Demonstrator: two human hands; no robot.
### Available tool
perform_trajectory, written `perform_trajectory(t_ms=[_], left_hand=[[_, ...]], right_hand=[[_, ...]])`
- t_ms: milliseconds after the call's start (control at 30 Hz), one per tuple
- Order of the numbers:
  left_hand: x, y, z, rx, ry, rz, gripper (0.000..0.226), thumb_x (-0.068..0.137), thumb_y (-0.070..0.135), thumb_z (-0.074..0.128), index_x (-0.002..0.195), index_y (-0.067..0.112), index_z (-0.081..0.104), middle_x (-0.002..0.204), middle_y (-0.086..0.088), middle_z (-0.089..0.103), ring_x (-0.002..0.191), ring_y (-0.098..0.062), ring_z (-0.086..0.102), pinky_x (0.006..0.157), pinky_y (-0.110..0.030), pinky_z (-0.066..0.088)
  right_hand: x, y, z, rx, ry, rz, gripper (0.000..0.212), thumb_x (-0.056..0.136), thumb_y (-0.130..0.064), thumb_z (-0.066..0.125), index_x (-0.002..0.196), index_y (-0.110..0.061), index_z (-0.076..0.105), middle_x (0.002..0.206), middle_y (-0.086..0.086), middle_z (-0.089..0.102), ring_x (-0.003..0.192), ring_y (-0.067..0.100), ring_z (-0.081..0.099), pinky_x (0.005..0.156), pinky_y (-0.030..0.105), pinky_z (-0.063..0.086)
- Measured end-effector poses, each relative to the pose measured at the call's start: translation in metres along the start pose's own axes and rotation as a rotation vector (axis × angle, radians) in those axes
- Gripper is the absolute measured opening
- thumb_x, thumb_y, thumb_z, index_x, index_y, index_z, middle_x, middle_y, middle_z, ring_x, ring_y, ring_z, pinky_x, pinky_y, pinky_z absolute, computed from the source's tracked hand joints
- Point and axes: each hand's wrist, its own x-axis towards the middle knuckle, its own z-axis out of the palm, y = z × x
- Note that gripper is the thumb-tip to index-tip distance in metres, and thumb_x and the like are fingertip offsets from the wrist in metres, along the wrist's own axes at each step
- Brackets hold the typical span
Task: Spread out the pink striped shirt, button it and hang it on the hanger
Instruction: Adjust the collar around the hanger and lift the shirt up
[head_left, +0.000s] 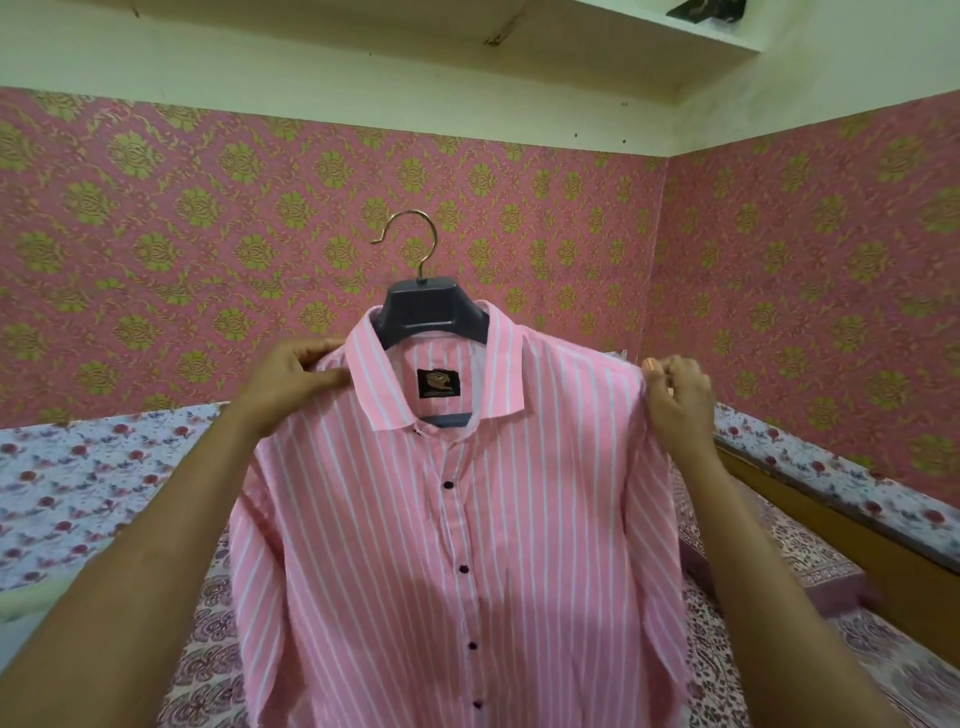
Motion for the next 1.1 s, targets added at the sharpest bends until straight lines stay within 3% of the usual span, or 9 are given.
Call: perform_trajectory(t_ms=[100, 233, 467, 600, 700, 767, 933, 1033, 1100], left_hand=[[0.001, -0.001, 0.002, 0.026, -0.025, -0.008, 0.033, 0.079, -0.005, 0.064, 0.098, 0.022, 0.065, 0.071, 0.023, 0.07, 0.066, 0.006, 0.061, 0.061, -0.011, 0.052], [0.001, -0.001, 0.005, 0.06, -0.035, -0.006, 0.035, 0.078, -0.003, 0.066, 0.093, 0.028, 0.065, 0.069, 0.027, 0.068, 0.065, 0.009, 0.061, 0.059, -0.009, 0.05], [0.002, -0.004, 0.003, 0.061, -0.027, -0.011, 0.032, 0.078, -0.002, 0.067, 0.1, 0.021, 0.065, 0.07, 0.026, 0.069, 0.066, 0.009, 0.061, 0.06, -0.01, 0.05], [0.001, -0.004, 0.006, 0.093, -0.043, -0.017, 0.034, 0.077, -0.001, 0.069, 0.103, 0.02, 0.066, 0.071, 0.026, 0.069, 0.068, 0.009, 0.06, 0.064, -0.014, 0.05], [0.0, -0.004, 0.006, 0.123, -0.052, -0.031, 0.03, 0.068, 0.015, 0.073, 0.094, 0.029, 0.07, 0.078, 0.022, 0.071, 0.076, -0.002, 0.062, 0.072, -0.028, 0.051], [-0.002, 0.0, 0.007, 0.131, -0.057, -0.038, 0.032, 0.063, 0.025, 0.07, 0.094, 0.028, 0.071, 0.079, 0.018, 0.071, 0.078, -0.007, 0.062, 0.072, -0.03, 0.051], [-0.007, 0.003, 0.008, 0.106, -0.132, -0.01, 0.029, 0.054, 0.041, 0.072, 0.083, 0.038, 0.072, 0.083, 0.011, 0.072, 0.076, -0.004, 0.061, 0.07, -0.027, 0.048], [-0.007, 0.001, 0.008, 0.128, -0.167, 0.021, 0.044, 0.057, 0.05, 0.068, 0.096, 0.029, 0.069, 0.098, -0.004, 0.071, 0.082, -0.009, 0.062, 0.075, -0.032, 0.049], [-0.006, 0.003, 0.008, 0.187, -0.196, 0.07, 0.043, 0.065, 0.047, 0.067, 0.102, 0.025, 0.065, 0.103, -0.002, 0.068, 0.083, 0.0, 0.06, 0.076, -0.022, 0.047]], right_hand=[[-0.003, 0.015, 0.007, -0.05, -0.033, 0.094, 0.026, 0.097, -0.028, 0.041, 0.081, -0.009, 0.048, 0.082, 0.004, 0.047, 0.083, 0.023, 0.045, 0.075, 0.041, 0.035], [-0.008, 0.018, 0.011, 0.008, -0.088, 0.139, 0.027, 0.098, -0.029, 0.04, 0.083, -0.007, 0.046, 0.066, -0.003, 0.044, 0.072, 0.025, 0.047, 0.063, 0.036, 0.031], [-0.011, 0.014, 0.016, 0.034, -0.076, 0.17, 0.027, 0.097, -0.033, 0.04, 0.086, -0.01, 0.05, 0.074, 0.005, 0.053, 0.078, 0.029, 0.053, 0.065, 0.036, 0.034], [-0.012, -0.029, 0.019, 0.054, -0.083, -0.095, 0.047, 0.084, -0.052, 0.034, 0.098, -0.014, 0.059, 0.095, 0.003, 0.06, 0.097, 0.026, 0.055, 0.079, 0.036, 0.04], [-0.015, -0.064, 0.026, -0.024, -0.331, -0.319, 0.07, 0.079, -0.064, 0.038, 0.126, -0.014, 0.052, 0.125, 0.006, 0.058, 0.115, 0.021, 0.052, 0.095, 0.038, 0.039], [-0.018, -0.077, 0.036, -0.121, -0.461, -0.369, 0.075, 0.078, -0.063, 0.052, 0.136, -0.018, 0.04, 0.134, 0.005, 0.053, 0.12, 0.023, 0.05, 0.094, 0.037, 0.039], [-0.028, -0.082, 0.046, -0.268, -0.335, -0.278, 0.066, 0.076, -0.062, 0.056, 0.128, -0.023, 0.045, 0.109, 0.009, 0.065, 0.102, 0.031, 0.058, 0.065, 0.033, 0.033], [-0.034, -0.084, 0.045, -0.321, -0.274, -0.252, 0.064, 0.077, -0.063, 0.056, 0.128, -0.026, 0.048, 0.099, 0.01, 0.066, 0.095, 0.032, 0.059, 0.063, 0.032, 0.029], [-0.038, -0.087, 0.041, -0.34, -0.24, -0.24, 0.06, 0.075, -0.063, 0.056, 0.118, -0.02, 0.055, 0.091, 0.012, 0.066, 0.089, 0.033, 0.06, 0.06, 0.032, 0.029]])
